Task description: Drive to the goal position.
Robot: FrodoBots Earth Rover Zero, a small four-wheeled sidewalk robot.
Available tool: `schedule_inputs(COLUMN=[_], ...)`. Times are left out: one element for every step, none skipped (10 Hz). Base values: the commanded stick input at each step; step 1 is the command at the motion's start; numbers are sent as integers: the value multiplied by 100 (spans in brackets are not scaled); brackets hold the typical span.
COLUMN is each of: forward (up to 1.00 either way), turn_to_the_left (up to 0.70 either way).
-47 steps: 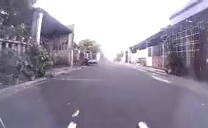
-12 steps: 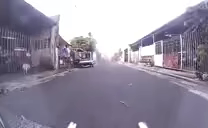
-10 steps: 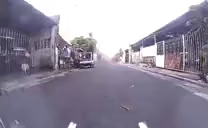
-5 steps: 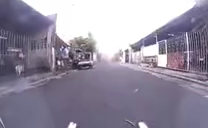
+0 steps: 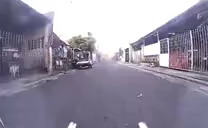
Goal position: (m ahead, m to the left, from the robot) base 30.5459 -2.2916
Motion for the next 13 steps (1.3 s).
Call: schedule_inputs(forward=[70, 70, 70, 70, 70, 70, 70, 70, 70, 70, 70, 70, 70], turn_to_the_left=[0, 0, -14, -27, -21, -9, 0, 0, 0, 0, 0, 0, 0])
